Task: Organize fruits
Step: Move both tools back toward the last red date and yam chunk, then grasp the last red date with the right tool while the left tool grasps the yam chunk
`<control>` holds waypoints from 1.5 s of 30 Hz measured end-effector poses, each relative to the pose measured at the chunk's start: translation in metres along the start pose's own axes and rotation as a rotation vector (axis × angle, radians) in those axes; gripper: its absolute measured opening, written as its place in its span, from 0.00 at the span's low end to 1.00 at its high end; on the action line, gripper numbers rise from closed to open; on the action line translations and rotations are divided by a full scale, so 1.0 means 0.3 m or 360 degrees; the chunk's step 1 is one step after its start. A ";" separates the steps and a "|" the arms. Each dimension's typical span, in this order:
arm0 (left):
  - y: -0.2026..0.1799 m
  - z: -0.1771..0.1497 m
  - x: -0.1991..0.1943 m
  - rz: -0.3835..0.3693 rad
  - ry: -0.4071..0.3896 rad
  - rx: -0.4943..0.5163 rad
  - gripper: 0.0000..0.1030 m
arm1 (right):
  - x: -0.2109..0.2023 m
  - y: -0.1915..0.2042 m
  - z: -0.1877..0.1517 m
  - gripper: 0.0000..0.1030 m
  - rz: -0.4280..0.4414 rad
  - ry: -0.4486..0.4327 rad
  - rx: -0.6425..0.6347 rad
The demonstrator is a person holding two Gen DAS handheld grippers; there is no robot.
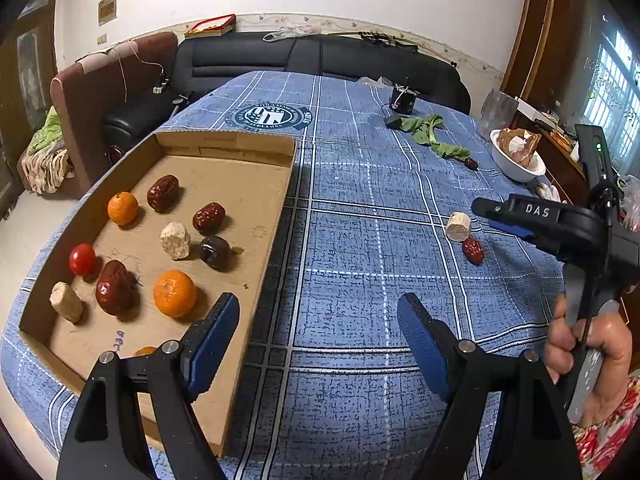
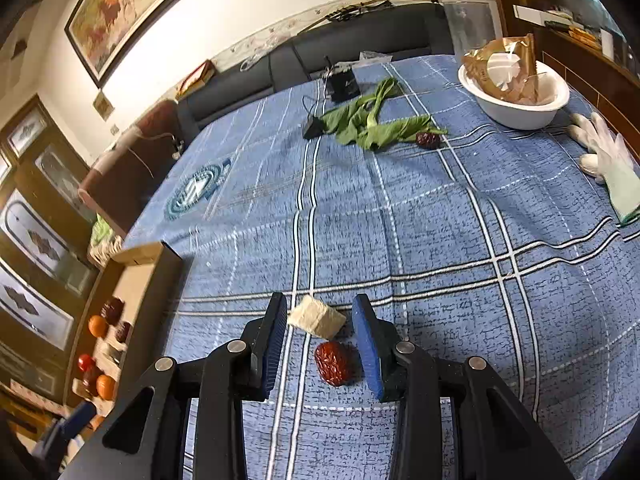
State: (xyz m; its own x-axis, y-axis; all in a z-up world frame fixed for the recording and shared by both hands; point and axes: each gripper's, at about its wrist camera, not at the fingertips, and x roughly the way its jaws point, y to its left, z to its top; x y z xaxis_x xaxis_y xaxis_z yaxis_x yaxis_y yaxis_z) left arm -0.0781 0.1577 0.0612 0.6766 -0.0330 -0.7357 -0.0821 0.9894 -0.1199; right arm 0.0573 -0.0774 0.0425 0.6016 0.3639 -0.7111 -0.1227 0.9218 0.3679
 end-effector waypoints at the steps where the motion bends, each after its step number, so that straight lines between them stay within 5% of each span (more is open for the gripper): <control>1: -0.001 0.000 0.007 -0.0005 0.0009 -0.0001 0.78 | 0.007 0.000 -0.003 0.38 0.0004 0.0004 -0.0008; 13: -0.034 -0.005 0.038 -0.0017 0.0056 0.0048 0.78 | 0.093 0.131 -0.010 0.34 -0.0223 0.0045 -0.0464; 24: -0.081 -0.001 0.065 -0.0083 0.0133 0.0074 0.78 | 0.029 -0.020 0.018 0.15 -0.0025 0.0023 -0.0183; 28: -0.095 0.001 0.092 -0.0114 0.0192 0.0070 0.78 | -0.056 -0.103 0.024 0.18 -0.0378 -0.0141 -0.0100; 33: -0.117 -0.003 0.096 -0.0105 0.0203 0.0062 0.78 | -0.052 -0.083 0.036 0.24 0.0034 -0.0063 -0.0104; 38: -0.124 -0.002 0.074 -0.0077 0.0177 0.0096 0.78 | 0.025 0.018 -0.026 0.24 -0.0055 0.0087 -0.0349; 45: -0.073 0.039 0.081 -0.0085 0.0176 0.0015 0.78 | 0.061 0.050 -0.096 0.21 -0.0141 0.0102 -0.0503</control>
State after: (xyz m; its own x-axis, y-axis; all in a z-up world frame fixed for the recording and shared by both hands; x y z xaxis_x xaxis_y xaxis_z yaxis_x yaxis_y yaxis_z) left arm -0.0513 0.1370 0.0539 0.5947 -0.1003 -0.7976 -0.0409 0.9871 -0.1547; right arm 0.0437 -0.0532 0.0179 0.5710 0.2791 -0.7720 -0.3169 0.9425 0.1063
